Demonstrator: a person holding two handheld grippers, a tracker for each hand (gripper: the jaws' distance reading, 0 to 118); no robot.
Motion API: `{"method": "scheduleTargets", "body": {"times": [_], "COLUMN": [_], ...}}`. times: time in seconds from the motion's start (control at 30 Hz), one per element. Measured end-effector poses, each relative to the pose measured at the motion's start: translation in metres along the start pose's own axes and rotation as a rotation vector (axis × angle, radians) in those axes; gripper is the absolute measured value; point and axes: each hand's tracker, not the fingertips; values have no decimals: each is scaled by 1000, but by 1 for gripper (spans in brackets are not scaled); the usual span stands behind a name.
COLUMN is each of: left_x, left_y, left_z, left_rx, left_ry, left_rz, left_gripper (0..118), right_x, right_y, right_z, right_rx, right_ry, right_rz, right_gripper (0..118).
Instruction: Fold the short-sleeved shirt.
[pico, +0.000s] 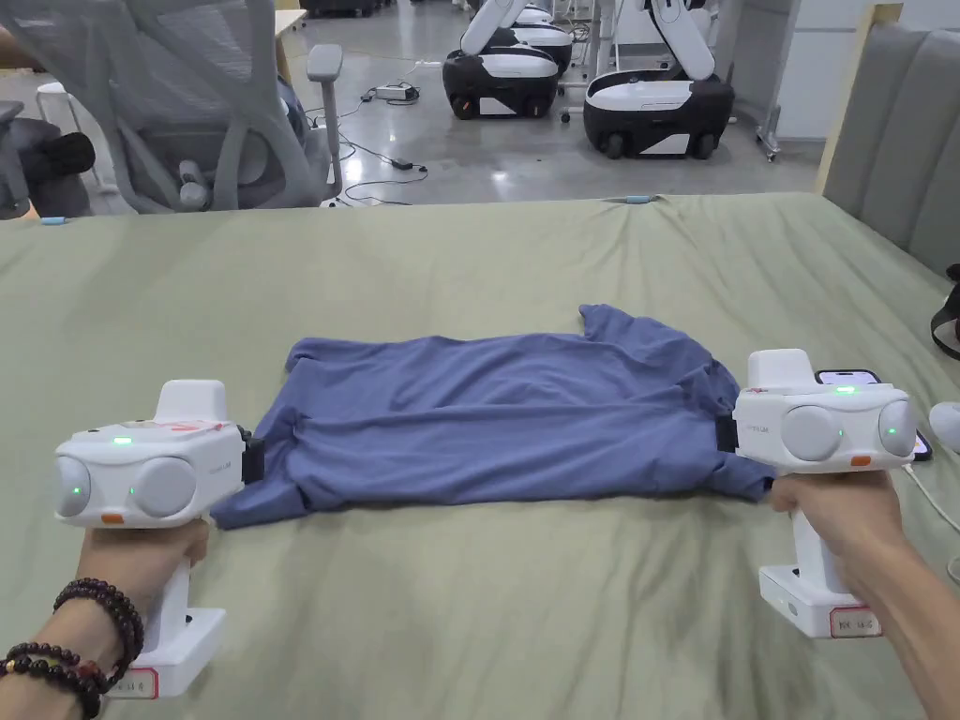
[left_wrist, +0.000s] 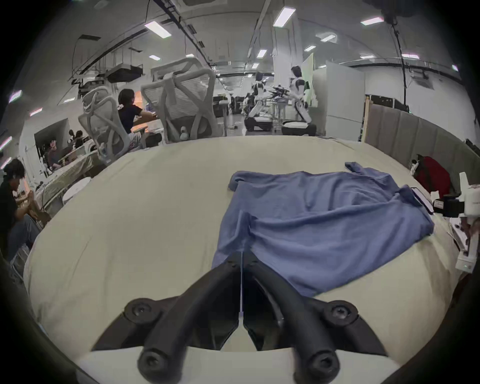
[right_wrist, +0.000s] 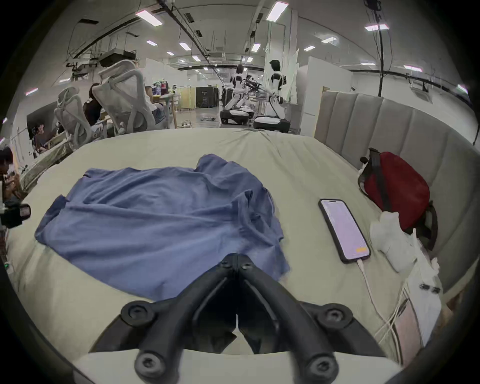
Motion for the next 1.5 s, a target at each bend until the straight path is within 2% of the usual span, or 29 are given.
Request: {"method": "scheduleTargets", "body": {"times": [0.13, 0.17, 0.2, 0.3, 0.33, 0.37, 0.47, 0.6, 0.7, 0.77, 0.83, 0.87, 0.9, 0.97, 1.0, 1.07, 1.17, 1.3, 1.4, 1.47, 1.5], "left_x": [-6, -8, -9, -10, -11, -13, -13, -13, -12, -11, -10, -11, -11, -14, -14, -14, -12, -13, -15, -12, -12], "left_y": [1, 2, 2, -1, -5, -8, -16, -31, -25, -21, -14, -12, -10, -8, -8, -8, -6, -4, -4, -4, -5], "left_z": [5, 2, -1, -21, -29, -37, -53, -77, -72, -67, -64, -64, -64, -65, -64, -60, -57, -57, -57, -57, -57], "left_rx": [7, 4, -5, -75, -102, -115, -165, -262, -244, -224, -214, -210, -213, -227, -224, -211, -196, -184, -177, -178, -178], "left_ry": [10, 11, 10, 43, 54, 59, 49, 59, 61, 8, 21, 15, 14, 4, 1, -1, 1, 3, 3, 7, 8], "left_rz": [1, 2, 5, 7, 11, 11, 8, -1, 2, -6, -22, -26, -23, -3, 2, -9, -34, -28, -10, -28, -32], "left_gripper": [0, 5, 28, 108, 118, 118, 108, 108, 103, 70, 15, 4, 4, 4, 4, 4, 4, 4, 4, 4, 4], "right_x": [-10, -10, -7, -10, -9, -9, -9, -11, -9, -6, -4, -4, -3, 0, 2, 7, 11, 15, 21, 21, 19], "right_y": [4, 5, 7, 7, 8, 8, 7, 3, 2, 3, 3, 3, 4, 4, 5, 5, 3, -3, -8, -15, -20], "right_z": [20, 20, 16, 12, 8, 6, -1, -10, -14, -16, -17, -16, -16, -18, -20, -20, -28, -39, -47, -55, -58], "right_rx": [11, 14, 14, 21, 22, 21, 7, -12, -16, -28, -31, -28, -16, -4, -11, -13, -104, -139, -227, -305, -288], "right_ry": [-5, -3, -1, -2, -4, -5, 9, 5, -3, 4, 3, -2, -19, -29, -36, -28, -19, -53, -33, -20, -12], "right_rz": [24, 25, 26, 35, 36, 36, 32, 50, 46, 37, 36, 40, 36, 40, 40, 31, 38, 65, 48, 91, 101], "right_gripper": [0, 0, 0, 0, 0, 0, 0, 0, 0, 0, 0, 5, 31, 101, 118, 111, 108, 85, 80, 72, 65]}}
